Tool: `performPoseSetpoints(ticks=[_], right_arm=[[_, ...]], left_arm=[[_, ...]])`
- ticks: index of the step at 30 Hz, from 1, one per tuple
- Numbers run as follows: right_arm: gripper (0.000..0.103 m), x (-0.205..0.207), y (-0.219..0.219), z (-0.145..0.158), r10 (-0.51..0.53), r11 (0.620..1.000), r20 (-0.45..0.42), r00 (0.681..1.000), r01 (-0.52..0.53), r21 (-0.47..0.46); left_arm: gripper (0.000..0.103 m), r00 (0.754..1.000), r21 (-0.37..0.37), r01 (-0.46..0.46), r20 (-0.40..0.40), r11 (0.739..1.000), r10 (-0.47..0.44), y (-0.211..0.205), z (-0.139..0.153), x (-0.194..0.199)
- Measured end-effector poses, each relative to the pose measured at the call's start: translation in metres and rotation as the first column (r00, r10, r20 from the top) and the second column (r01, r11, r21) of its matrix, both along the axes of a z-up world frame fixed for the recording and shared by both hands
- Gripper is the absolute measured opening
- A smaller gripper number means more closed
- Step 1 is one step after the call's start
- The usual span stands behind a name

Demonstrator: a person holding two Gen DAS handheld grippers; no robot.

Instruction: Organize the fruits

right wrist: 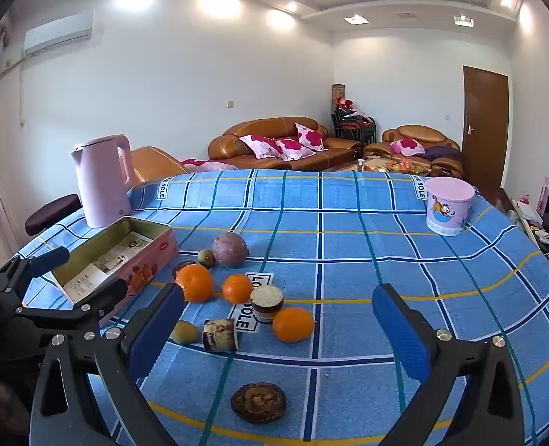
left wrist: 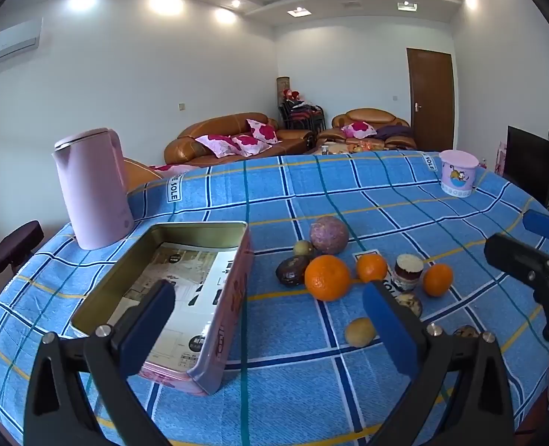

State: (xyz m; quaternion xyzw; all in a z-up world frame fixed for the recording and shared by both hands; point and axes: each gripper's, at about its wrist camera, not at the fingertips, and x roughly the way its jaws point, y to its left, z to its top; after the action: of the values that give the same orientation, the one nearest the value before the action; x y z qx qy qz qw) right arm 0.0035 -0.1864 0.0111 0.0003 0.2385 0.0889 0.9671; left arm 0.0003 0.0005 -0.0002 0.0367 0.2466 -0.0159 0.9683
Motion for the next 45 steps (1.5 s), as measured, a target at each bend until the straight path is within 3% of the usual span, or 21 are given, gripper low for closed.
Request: performPoseSetpoints(ticks=[45], right_arm=[[0.102, 0.0001, -0.0018, -0.0070, -0.009, 1.000, -0.029, 1.000, 0.009, 0.019]], left_arm=[[0.103, 1.000, 0.027, 0.006, 0.011, 1.000, -0.006, -0.0032, -0.0050, 0.0017]])
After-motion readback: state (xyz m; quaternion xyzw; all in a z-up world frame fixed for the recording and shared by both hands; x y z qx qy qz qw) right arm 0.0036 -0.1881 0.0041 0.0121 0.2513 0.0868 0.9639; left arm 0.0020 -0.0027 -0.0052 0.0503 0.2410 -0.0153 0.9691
